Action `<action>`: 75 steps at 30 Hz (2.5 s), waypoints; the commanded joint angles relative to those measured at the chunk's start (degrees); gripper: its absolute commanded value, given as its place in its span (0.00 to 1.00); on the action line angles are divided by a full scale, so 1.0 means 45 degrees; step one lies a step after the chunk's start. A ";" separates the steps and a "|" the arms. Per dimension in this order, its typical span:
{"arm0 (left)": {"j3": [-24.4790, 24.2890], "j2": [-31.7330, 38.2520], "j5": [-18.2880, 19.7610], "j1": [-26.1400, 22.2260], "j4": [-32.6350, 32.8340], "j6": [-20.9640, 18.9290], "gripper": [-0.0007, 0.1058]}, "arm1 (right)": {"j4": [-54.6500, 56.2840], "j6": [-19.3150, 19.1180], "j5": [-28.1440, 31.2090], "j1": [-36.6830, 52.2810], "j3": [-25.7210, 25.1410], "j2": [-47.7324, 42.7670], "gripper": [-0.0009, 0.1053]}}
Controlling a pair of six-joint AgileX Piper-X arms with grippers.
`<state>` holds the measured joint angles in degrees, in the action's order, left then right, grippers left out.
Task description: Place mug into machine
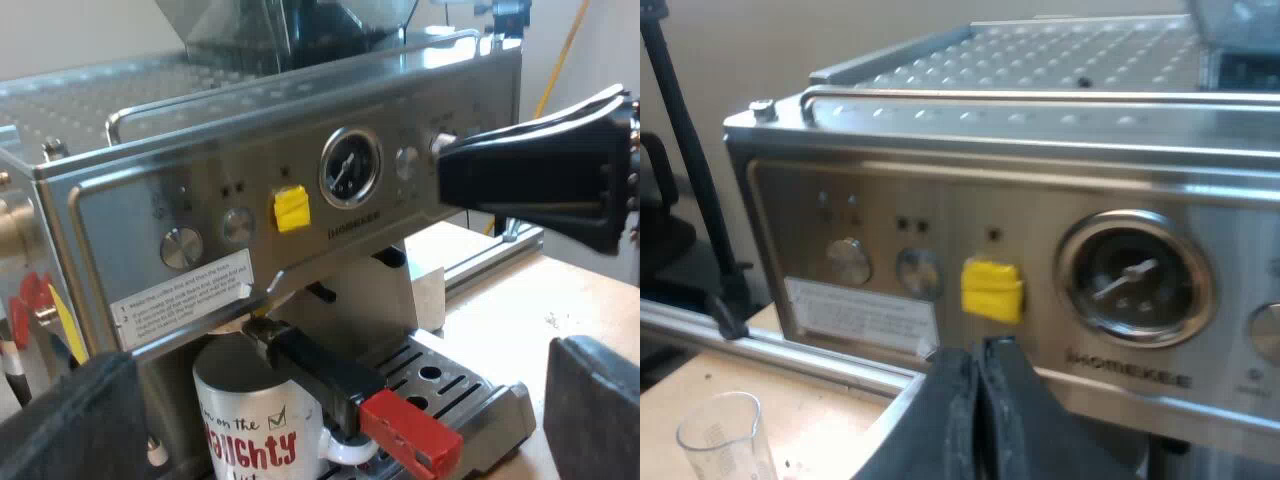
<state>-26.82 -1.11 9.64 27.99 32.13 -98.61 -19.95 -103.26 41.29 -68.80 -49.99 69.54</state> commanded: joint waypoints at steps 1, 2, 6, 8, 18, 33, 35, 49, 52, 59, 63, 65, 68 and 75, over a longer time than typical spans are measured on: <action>-0.0099 -0.0198 0.0007 0.0067 -0.0314 0.0191 0.77 | -0.0191 -0.0368 -0.0004 0.0144 -0.0709 0.0712 0.01; -0.0099 -0.0257 0.0062 0.0067 -0.0419 0.0191 0.77 | -0.0191 -0.0587 -0.0004 0.0196 -0.0950 0.0968 0.01; -0.0099 -0.0256 0.0090 0.0067 -0.0541 0.0190 0.77 | -0.0191 -0.0806 0.0020 0.0494 -0.1861 0.1856 0.01; -0.0099 -0.0256 0.0090 0.0067 -0.0541 0.0190 0.77 | -0.0191 -0.0800 0.0020 0.0613 -0.2121 0.2237 0.01; -0.0111 -0.0256 0.0090 0.0067 -0.0541 0.0190 0.77 | -0.0191 -0.0729 0.0313 0.1233 -0.2697 0.3418 0.01; -0.0111 -0.0256 0.0090 0.0067 -0.0541 0.0190 0.77 | -0.0169 -0.0338 0.0896 0.2875 -0.2697 0.3466 0.01; -0.0111 -0.0256 0.0090 0.0067 -0.0541 0.0190 0.77 | -0.0084 -0.0338 0.0851 0.2842 -0.2697 0.3466 0.01; -0.0430 -0.0256 -0.0150 0.0067 -0.0541 0.0172 0.77 | 0.1771 -0.0338 0.0292 0.0306 -0.2697 0.2372 0.72; -0.0829 -0.0263 -0.0150 0.0067 -0.0541 0.0172 0.77 | 0.3598 -0.0338 0.0292 -0.0345 -0.2697 0.1536 0.72; -0.1644 -0.0263 -0.1605 0.0042 -0.0518 -0.0693 0.77 | 0.7244 0.1158 -0.0051 -0.0336 -0.2697 -0.0734 0.72; -0.2105 -0.0473 -0.2484 0.0002 -0.0542 -0.1502 0.77 | 0.8891 0.1205 -0.0095 0.0253 -0.2697 -0.1973 0.72; -0.2418 -0.0876 -0.2487 0.0002 -0.0542 -0.1501 0.77 | 0.9814 0.1205 -0.0312 0.0708 -0.2697 -0.2831 0.72; -0.2996 -0.1798 -0.2487 0.0002 -0.0542 -0.1557 0.77 | 1.0660 0.1205 -0.0982 0.1633 -0.2697 -0.4077 0.72; -0.4158 -0.4062 -0.3108 0.0002 -0.0542 -0.1844 0.77 | 1.1738 0.0865 -0.3147 0.5268 -0.2591 -0.5821 0.72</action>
<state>-45.13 -19.19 -3.16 27.99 30.19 -106.08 32.18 -98.76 28.30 -46.45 -61.42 43.67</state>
